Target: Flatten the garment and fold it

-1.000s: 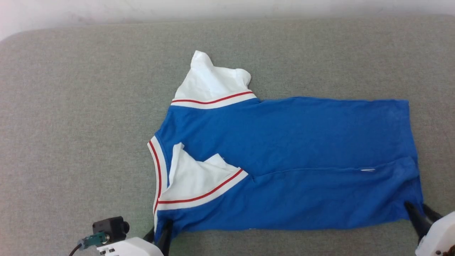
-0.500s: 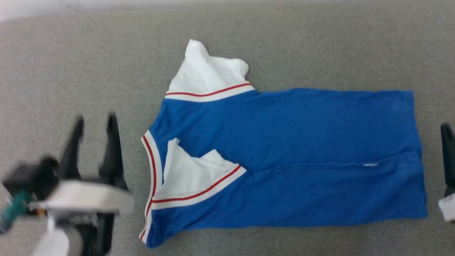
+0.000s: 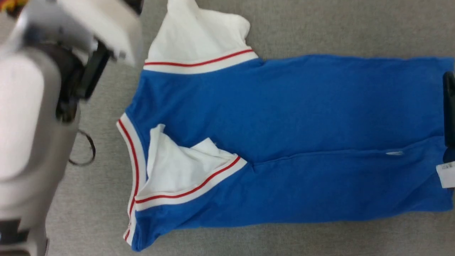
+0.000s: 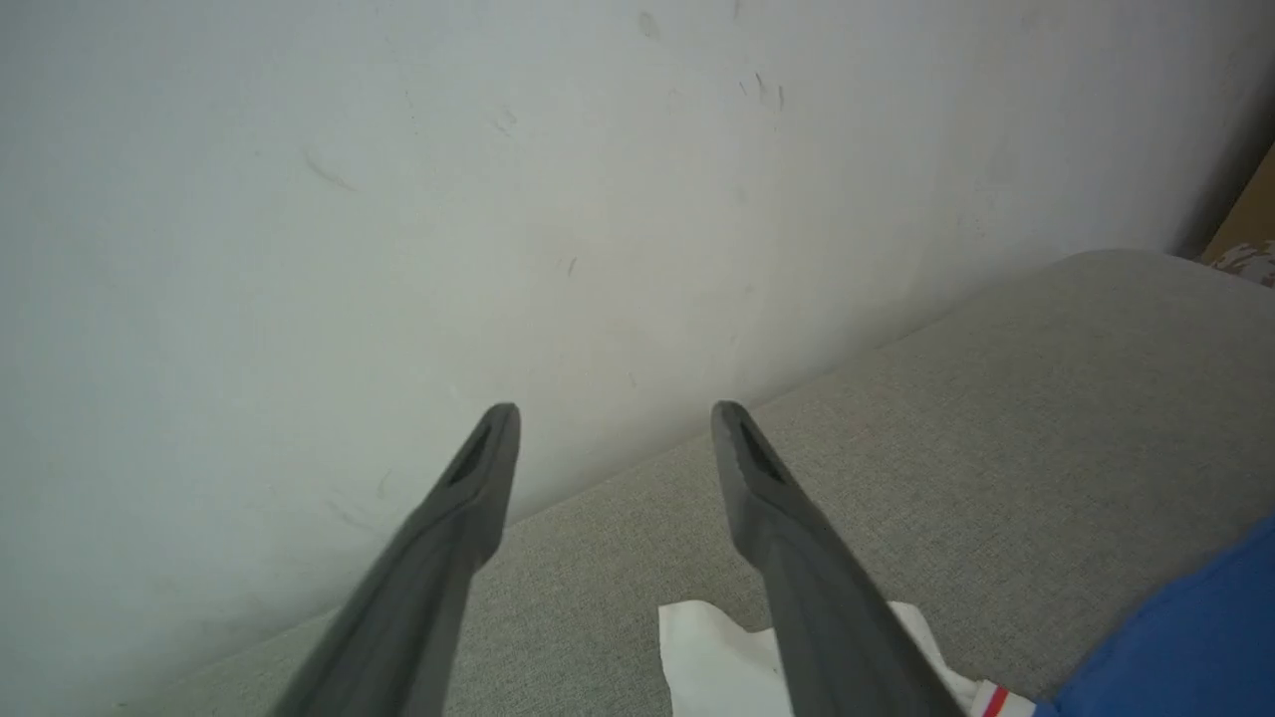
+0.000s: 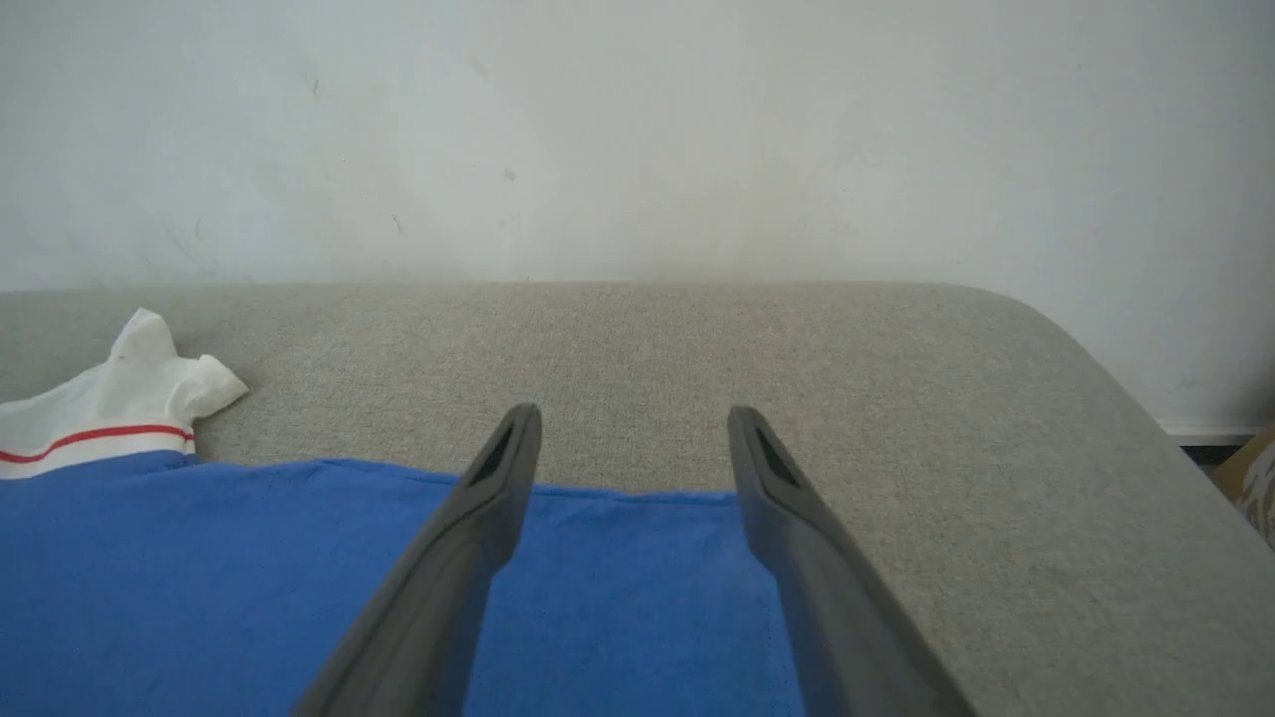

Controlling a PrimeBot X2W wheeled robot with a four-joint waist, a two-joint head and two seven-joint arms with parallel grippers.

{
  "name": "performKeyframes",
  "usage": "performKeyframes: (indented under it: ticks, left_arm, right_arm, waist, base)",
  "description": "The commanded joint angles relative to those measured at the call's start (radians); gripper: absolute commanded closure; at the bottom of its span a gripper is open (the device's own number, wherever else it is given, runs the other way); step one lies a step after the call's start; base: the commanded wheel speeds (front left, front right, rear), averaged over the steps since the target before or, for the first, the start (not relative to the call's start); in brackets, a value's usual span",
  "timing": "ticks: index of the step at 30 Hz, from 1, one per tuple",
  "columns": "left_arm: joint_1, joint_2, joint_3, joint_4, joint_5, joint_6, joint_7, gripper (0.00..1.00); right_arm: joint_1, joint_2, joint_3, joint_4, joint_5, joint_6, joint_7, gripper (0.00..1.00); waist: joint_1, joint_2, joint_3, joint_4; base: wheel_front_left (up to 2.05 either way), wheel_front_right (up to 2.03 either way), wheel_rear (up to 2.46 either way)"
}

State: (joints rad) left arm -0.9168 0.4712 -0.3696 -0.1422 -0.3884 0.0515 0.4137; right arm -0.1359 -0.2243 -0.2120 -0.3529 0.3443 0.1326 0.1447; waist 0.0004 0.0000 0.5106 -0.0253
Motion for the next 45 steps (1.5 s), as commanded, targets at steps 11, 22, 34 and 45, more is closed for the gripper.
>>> performKeyframes:
  ticks: [11,22,34,45]
  left_arm:
    - [-0.212,-0.029,-0.088,0.307,-0.062,-0.078,0.313,0.0]
    - [-0.148,-0.018,-0.102,0.346,-0.134,-0.084,0.43,1.0]
    - [-0.044,-0.02,-0.061,0.321,-0.141,-0.074,0.204,1.0]
    - [-0.012,-0.012,-0.051,0.252,-0.156,-0.051,0.199,1.0]
  right_arm:
    - [-0.047,-0.021,0.035,0.025,0.016,-0.002,-0.015,0.0]
    - [-0.061,-0.028,0.035,0.041,0.022,-0.002,-0.013,0.0]
    - [-0.177,-0.13,0.007,0.035,0.083,-0.002,0.098,0.0]
    - [-0.336,-0.255,0.008,0.281,0.184,-0.002,0.42,0.0]
  waist:
    - [-0.0004,0.0,0.181,-0.071]
    - [-0.0004,0.0,0.205,-0.086]
    - [-0.0004,0.0,0.076,-0.058]
    - [-0.0004,0.0,0.11,-0.023]
  base:
    - [0.0,0.0,0.0]
    - [0.0,0.0,0.0]
    - [0.0,0.0,0.0]
    - [0.0,0.0,0.0]
